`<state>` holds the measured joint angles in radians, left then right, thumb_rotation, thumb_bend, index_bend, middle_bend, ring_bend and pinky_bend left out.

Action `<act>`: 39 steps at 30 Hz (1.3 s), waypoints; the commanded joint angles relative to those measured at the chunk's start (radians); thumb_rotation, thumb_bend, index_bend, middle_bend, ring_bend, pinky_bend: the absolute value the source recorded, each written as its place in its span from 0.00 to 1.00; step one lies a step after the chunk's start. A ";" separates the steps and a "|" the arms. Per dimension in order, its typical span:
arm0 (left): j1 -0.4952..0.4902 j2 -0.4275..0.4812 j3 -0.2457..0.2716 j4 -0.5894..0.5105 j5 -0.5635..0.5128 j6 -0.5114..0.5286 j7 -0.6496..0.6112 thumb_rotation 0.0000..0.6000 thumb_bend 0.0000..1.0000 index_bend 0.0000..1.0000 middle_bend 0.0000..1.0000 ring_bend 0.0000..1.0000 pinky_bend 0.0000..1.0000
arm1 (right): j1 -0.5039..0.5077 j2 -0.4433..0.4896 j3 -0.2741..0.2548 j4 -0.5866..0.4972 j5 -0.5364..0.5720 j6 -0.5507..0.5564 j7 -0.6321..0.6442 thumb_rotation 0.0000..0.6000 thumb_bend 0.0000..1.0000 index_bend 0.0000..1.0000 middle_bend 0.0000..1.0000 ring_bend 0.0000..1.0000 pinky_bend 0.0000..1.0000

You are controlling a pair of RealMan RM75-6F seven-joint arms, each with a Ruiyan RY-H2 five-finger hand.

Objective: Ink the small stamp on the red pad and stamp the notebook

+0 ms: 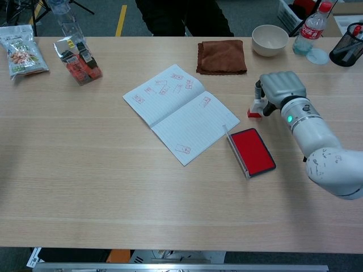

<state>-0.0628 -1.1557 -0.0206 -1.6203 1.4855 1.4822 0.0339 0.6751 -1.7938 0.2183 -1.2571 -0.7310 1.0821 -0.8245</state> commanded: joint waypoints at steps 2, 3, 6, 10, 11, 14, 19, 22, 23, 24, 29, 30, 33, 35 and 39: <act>0.001 0.001 0.000 -0.001 0.000 0.002 -0.001 1.00 0.29 0.18 0.13 0.12 0.05 | 0.003 0.000 0.003 0.001 0.006 -0.007 0.006 1.00 0.35 0.54 0.42 0.30 0.31; 0.002 0.002 -0.001 -0.001 0.000 0.003 -0.001 1.00 0.29 0.18 0.13 0.12 0.05 | 0.003 0.003 0.003 -0.002 0.007 -0.009 0.008 1.00 0.36 0.55 0.43 0.30 0.31; 0.003 0.003 -0.001 -0.003 0.000 0.005 -0.001 1.00 0.29 0.18 0.13 0.12 0.05 | 0.003 0.014 0.001 -0.019 0.004 -0.012 0.014 1.00 0.38 0.57 0.43 0.30 0.31; 0.004 0.006 -0.002 -0.010 0.003 0.009 0.005 1.00 0.29 0.18 0.13 0.12 0.05 | -0.005 0.063 -0.004 -0.097 -0.011 -0.012 0.032 1.00 0.39 0.57 0.44 0.30 0.31; 0.004 0.006 -0.002 -0.012 0.004 0.010 0.006 1.00 0.29 0.18 0.13 0.12 0.05 | -0.008 0.079 -0.007 -0.119 -0.019 -0.011 0.036 1.00 0.39 0.57 0.44 0.30 0.31; 0.005 0.008 -0.001 -0.016 0.005 0.012 0.012 1.00 0.29 0.18 0.13 0.12 0.05 | -0.021 0.138 -0.024 -0.207 -0.054 -0.007 0.056 1.00 0.39 0.57 0.44 0.30 0.31; 0.006 0.005 0.003 -0.024 0.009 0.011 0.026 1.00 0.29 0.18 0.13 0.12 0.05 | -0.050 0.220 -0.081 -0.324 -0.155 0.014 0.090 1.00 0.39 0.57 0.44 0.30 0.31; 0.005 0.004 0.003 -0.028 0.010 0.010 0.032 1.00 0.29 0.18 0.13 0.12 0.05 | -0.062 0.247 -0.122 -0.362 -0.207 0.015 0.101 1.00 0.39 0.58 0.44 0.30 0.31; 0.005 0.004 0.004 -0.029 0.011 0.010 0.033 1.00 0.29 0.18 0.13 0.12 0.05 | -0.065 0.252 -0.135 -0.370 -0.224 0.015 0.101 1.00 0.39 0.58 0.44 0.30 0.31; 0.005 0.004 0.004 -0.031 0.013 0.010 0.034 1.00 0.29 0.18 0.13 0.12 0.05 | -0.068 0.256 -0.150 -0.377 -0.244 0.016 0.101 1.00 0.39 0.58 0.44 0.30 0.31; 0.008 0.004 0.006 -0.033 0.015 0.014 0.035 1.00 0.29 0.18 0.13 0.12 0.05 | -0.080 0.256 -0.197 -0.371 -0.312 0.021 0.107 1.00 0.39 0.58 0.44 0.30 0.31; 0.009 0.004 0.006 -0.033 0.014 0.014 0.034 1.00 0.29 0.18 0.13 0.12 0.05 | -0.082 0.253 -0.203 -0.363 -0.323 0.023 0.110 1.00 0.39 0.58 0.44 0.30 0.31; 0.011 0.005 0.007 -0.031 0.013 0.016 0.031 1.00 0.29 0.18 0.13 0.12 0.05 | -0.093 0.237 -0.217 -0.338 -0.343 0.020 0.131 1.00 0.39 0.58 0.44 0.30 0.31; 0.012 0.005 0.007 -0.029 0.013 0.017 0.029 1.00 0.29 0.18 0.13 0.12 0.05 | -0.097 0.228 -0.223 -0.321 -0.355 0.020 0.138 1.00 0.39 0.58 0.44 0.30 0.31; 0.014 0.006 0.007 -0.025 0.012 0.017 0.024 1.00 0.29 0.18 0.13 0.12 0.05 | -0.108 0.205 -0.235 -0.284 -0.386 0.024 0.155 1.00 0.39 0.58 0.44 0.30 0.31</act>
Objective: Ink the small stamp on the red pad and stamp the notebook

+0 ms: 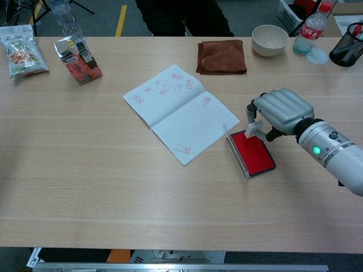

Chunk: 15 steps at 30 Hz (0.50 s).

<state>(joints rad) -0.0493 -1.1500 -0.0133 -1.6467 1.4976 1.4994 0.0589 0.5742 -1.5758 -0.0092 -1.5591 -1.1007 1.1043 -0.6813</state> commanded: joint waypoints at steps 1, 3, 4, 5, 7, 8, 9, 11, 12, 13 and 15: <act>0.000 0.000 0.000 0.002 0.000 -0.001 -0.002 1.00 0.29 0.18 0.13 0.12 0.05 | -0.009 -0.018 -0.009 0.027 -0.023 0.001 0.016 1.00 0.39 0.58 0.44 0.30 0.31; 0.000 -0.001 0.000 0.004 0.000 -0.001 -0.003 1.00 0.29 0.18 0.13 0.12 0.05 | -0.012 -0.030 -0.009 0.047 -0.037 0.002 0.025 1.00 0.39 0.58 0.44 0.30 0.31; 0.001 -0.001 0.000 0.004 0.000 -0.001 -0.004 1.00 0.29 0.18 0.13 0.12 0.05 | -0.013 -0.035 -0.009 0.055 -0.042 0.002 0.030 1.00 0.39 0.58 0.44 0.30 0.31; 0.001 -0.001 0.000 0.005 0.000 -0.001 -0.004 1.00 0.29 0.18 0.13 0.12 0.05 | -0.014 -0.040 -0.008 0.062 -0.048 0.001 0.036 1.00 0.39 0.58 0.44 0.30 0.31; 0.001 -0.001 0.000 0.006 0.000 0.000 -0.006 1.00 0.29 0.18 0.13 0.12 0.05 | -0.017 -0.048 -0.006 0.074 -0.058 0.001 0.047 1.00 0.39 0.58 0.44 0.30 0.31; 0.002 -0.001 0.000 0.006 -0.001 0.000 -0.007 1.00 0.29 0.18 0.13 0.12 0.05 | -0.018 -0.051 -0.005 0.079 -0.063 0.001 0.049 1.00 0.39 0.58 0.44 0.30 0.31; 0.002 -0.001 -0.001 0.007 -0.001 0.000 -0.008 1.00 0.29 0.18 0.13 0.12 0.05 | -0.019 -0.055 -0.006 0.085 -0.069 0.001 0.048 1.00 0.39 0.58 0.44 0.30 0.31; 0.003 0.000 0.000 0.009 -0.002 0.000 -0.010 1.00 0.29 0.18 0.13 0.12 0.05 | -0.021 -0.059 -0.008 0.092 -0.075 -0.001 0.047 1.00 0.39 0.58 0.44 0.30 0.31; 0.003 -0.001 0.000 0.010 -0.002 0.000 -0.010 1.00 0.29 0.18 0.13 0.12 0.05 | -0.022 -0.062 -0.009 0.096 -0.077 -0.003 0.048 1.00 0.39 0.58 0.44 0.30 0.31; 0.003 -0.001 0.000 0.011 -0.002 0.000 -0.011 1.00 0.29 0.18 0.13 0.12 0.05 | -0.023 -0.064 -0.009 0.100 -0.079 -0.005 0.046 1.00 0.39 0.58 0.44 0.30 0.31; 0.003 -0.001 0.000 0.011 -0.002 0.000 -0.012 1.00 0.29 0.18 0.13 0.12 0.05 | -0.025 -0.068 -0.010 0.107 -0.081 -0.008 0.042 1.00 0.39 0.59 0.44 0.30 0.31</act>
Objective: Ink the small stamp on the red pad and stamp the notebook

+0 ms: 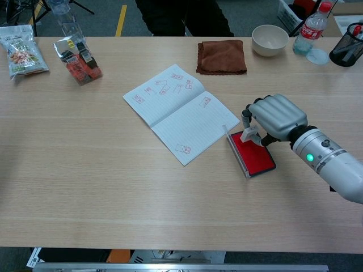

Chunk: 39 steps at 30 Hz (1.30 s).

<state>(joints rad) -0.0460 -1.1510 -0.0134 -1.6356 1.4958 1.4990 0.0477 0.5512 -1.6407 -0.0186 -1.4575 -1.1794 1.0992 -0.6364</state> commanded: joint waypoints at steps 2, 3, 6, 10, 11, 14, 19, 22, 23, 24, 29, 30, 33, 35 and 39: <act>0.000 0.000 0.000 0.001 0.000 0.000 -0.001 1.00 0.29 0.18 0.13 0.12 0.05 | -0.004 -0.008 0.001 0.011 -0.003 -0.007 -0.001 1.00 0.39 0.59 0.44 0.30 0.31; 0.000 0.000 0.000 0.001 0.001 0.000 -0.002 1.00 0.29 0.18 0.13 0.12 0.05 | -0.005 -0.010 0.002 0.013 -0.003 -0.009 0.001 1.00 0.39 0.59 0.44 0.30 0.31; 0.001 0.000 0.000 0.003 0.001 0.000 -0.003 1.00 0.29 0.18 0.13 0.12 0.05 | -0.008 -0.017 0.005 0.022 -0.006 -0.011 0.002 1.00 0.39 0.60 0.44 0.30 0.31; 0.001 0.000 -0.001 0.003 0.001 0.001 -0.003 1.00 0.29 0.18 0.13 0.12 0.05 | -0.011 -0.024 0.008 0.032 -0.006 -0.017 0.000 1.00 0.40 0.62 0.45 0.30 0.31; 0.001 0.000 -0.001 0.003 0.001 0.001 -0.004 1.00 0.29 0.18 0.13 0.12 0.05 | -0.012 -0.026 0.009 0.034 -0.006 -0.018 0.001 1.00 0.41 0.62 0.45 0.30 0.31; 0.001 0.000 -0.001 0.003 0.002 0.000 -0.004 1.00 0.29 0.18 0.13 0.12 0.05 | -0.015 -0.030 0.013 0.041 -0.008 -0.020 0.005 1.00 0.42 0.64 0.45 0.30 0.31; 0.001 0.000 -0.001 0.003 0.003 0.002 -0.004 1.00 0.29 0.18 0.13 0.12 0.05 | -0.019 -0.033 0.017 0.047 -0.008 -0.025 0.005 1.00 0.43 0.65 0.46 0.30 0.31; 0.002 0.000 -0.001 0.003 0.003 0.002 -0.004 1.00 0.29 0.18 0.13 0.12 0.05 | -0.021 -0.031 0.018 0.044 -0.011 -0.026 0.003 1.00 0.43 0.65 0.46 0.30 0.31; 0.001 0.000 -0.002 0.002 0.004 0.002 -0.004 1.00 0.29 0.18 0.13 0.12 0.05 | -0.022 -0.030 0.019 0.042 -0.012 -0.026 0.004 1.00 0.43 0.65 0.46 0.30 0.31; 0.001 0.000 -0.002 0.002 0.004 0.002 -0.004 1.00 0.29 0.18 0.13 0.12 0.05 | -0.023 -0.028 0.020 0.038 -0.014 -0.024 0.007 1.00 0.43 0.65 0.46 0.30 0.31; 0.001 0.001 -0.002 0.000 0.005 0.003 -0.004 1.00 0.29 0.18 0.13 0.12 0.05 | -0.026 -0.002 0.041 0.004 -0.024 -0.009 0.032 1.00 0.43 0.65 0.46 0.30 0.31; 0.001 0.001 -0.002 0.000 0.005 0.003 -0.003 1.00 0.29 0.18 0.13 0.12 0.05 | -0.027 0.005 0.047 -0.003 -0.024 -0.005 0.037 1.00 0.43 0.65 0.46 0.30 0.31; 0.001 0.003 -0.002 -0.003 0.007 0.003 -0.002 1.00 0.29 0.18 0.13 0.12 0.05 | -0.022 0.027 0.077 -0.025 -0.016 0.001 0.049 1.00 0.43 0.65 0.46 0.30 0.31; 0.000 0.003 -0.002 -0.004 0.008 0.003 0.000 1.00 0.29 0.18 0.13 0.12 0.05 | -0.016 0.034 0.095 -0.031 -0.006 0.000 0.051 1.00 0.43 0.65 0.46 0.30 0.31; 0.000 0.005 -0.002 -0.010 0.009 0.004 0.004 1.00 0.29 0.18 0.13 0.12 0.05 | 0.005 0.034 0.134 -0.025 0.028 -0.018 0.050 1.00 0.43 0.65 0.46 0.30 0.31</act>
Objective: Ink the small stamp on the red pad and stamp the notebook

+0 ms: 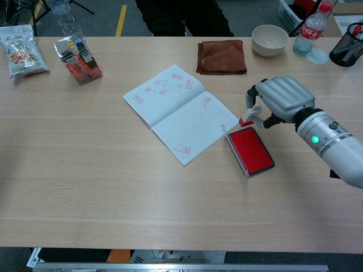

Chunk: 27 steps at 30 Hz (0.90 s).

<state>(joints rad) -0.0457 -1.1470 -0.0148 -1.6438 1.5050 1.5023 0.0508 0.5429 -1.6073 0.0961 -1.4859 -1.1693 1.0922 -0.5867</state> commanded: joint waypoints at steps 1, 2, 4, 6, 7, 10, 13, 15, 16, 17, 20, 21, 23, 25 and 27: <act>0.000 0.002 0.000 -0.003 0.001 0.001 0.002 1.00 0.29 0.18 0.13 0.12 0.05 | 0.022 -0.005 0.030 0.010 0.027 -0.018 0.000 1.00 0.43 0.65 0.46 0.30 0.31; 0.000 0.002 0.000 -0.005 0.001 0.001 0.003 1.00 0.29 0.18 0.13 0.12 0.05 | 0.028 -0.010 0.038 0.016 0.033 -0.023 0.002 1.00 0.43 0.65 0.46 0.30 0.31; 0.001 0.004 0.000 -0.008 0.002 0.003 0.004 1.00 0.29 0.18 0.13 0.12 0.05 | 0.045 -0.026 0.052 0.033 0.046 -0.036 -0.001 1.00 0.43 0.65 0.46 0.30 0.31; 0.002 0.005 0.001 -0.010 0.002 0.005 0.004 1.00 0.29 0.18 0.13 0.12 0.05 | 0.060 -0.044 0.061 0.053 0.054 -0.048 -0.004 1.00 0.43 0.65 0.46 0.30 0.31; 0.003 0.007 0.001 -0.011 0.002 0.006 0.004 1.00 0.29 0.18 0.13 0.12 0.05 | 0.069 -0.057 0.067 0.068 0.061 -0.056 -0.005 1.00 0.43 0.65 0.46 0.30 0.31; 0.007 0.009 0.002 -0.011 -0.001 0.007 0.003 1.00 0.29 0.18 0.13 0.12 0.05 | 0.090 -0.091 0.078 0.105 0.074 -0.072 -0.004 1.00 0.43 0.65 0.46 0.30 0.31; 0.009 0.011 0.002 -0.011 -0.004 0.008 0.002 1.00 0.29 0.18 0.13 0.12 0.05 | 0.107 -0.122 0.086 0.141 0.083 -0.083 -0.005 1.00 0.43 0.65 0.46 0.30 0.31; 0.010 0.012 0.003 -0.011 -0.004 0.009 0.001 1.00 0.29 0.18 0.13 0.12 0.05 | 0.113 -0.135 0.088 0.155 0.085 -0.086 -0.003 1.00 0.43 0.65 0.46 0.30 0.31; 0.010 0.012 0.003 -0.011 -0.004 0.009 0.001 1.00 0.29 0.18 0.13 0.12 0.05 | 0.116 -0.141 0.089 0.163 0.087 -0.088 -0.002 1.00 0.43 0.65 0.46 0.30 0.31; 0.011 0.013 0.003 -0.011 -0.005 0.009 0.000 1.00 0.29 0.18 0.13 0.12 0.05 | 0.123 -0.153 0.091 0.178 0.090 -0.093 -0.002 1.00 0.43 0.65 0.46 0.30 0.31; 0.012 0.013 0.003 -0.010 -0.007 0.008 0.000 1.00 0.29 0.18 0.13 0.12 0.05 | 0.143 -0.192 0.098 0.226 0.104 -0.110 -0.005 1.00 0.43 0.65 0.46 0.30 0.31; 0.011 0.013 0.003 -0.010 -0.007 0.006 0.001 1.00 0.29 0.18 0.13 0.12 0.05 | 0.148 -0.203 0.100 0.240 0.109 -0.114 -0.007 1.00 0.43 0.65 0.46 0.30 0.31; 0.011 0.013 0.003 -0.010 -0.009 0.004 0.002 1.00 0.29 0.18 0.13 0.12 0.05 | 0.155 -0.216 0.102 0.258 0.117 -0.120 -0.009 1.00 0.43 0.65 0.46 0.30 0.31; 0.011 0.013 0.003 -0.010 -0.011 0.002 0.002 1.00 0.29 0.18 0.13 0.12 0.05 | 0.163 -0.229 0.105 0.276 0.126 -0.128 -0.012 1.00 0.43 0.65 0.46 0.30 0.31; 0.010 0.013 0.002 -0.009 -0.013 0.000 0.004 1.00 0.29 0.18 0.13 0.12 0.05 | 0.169 -0.238 0.106 0.289 0.133 -0.134 -0.014 1.00 0.43 0.65 0.46 0.30 0.31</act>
<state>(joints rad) -0.0354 -1.1341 -0.0123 -1.6532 1.4919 1.5026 0.0545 0.7077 -1.8409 0.2006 -1.2018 -1.0409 0.9624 -0.5983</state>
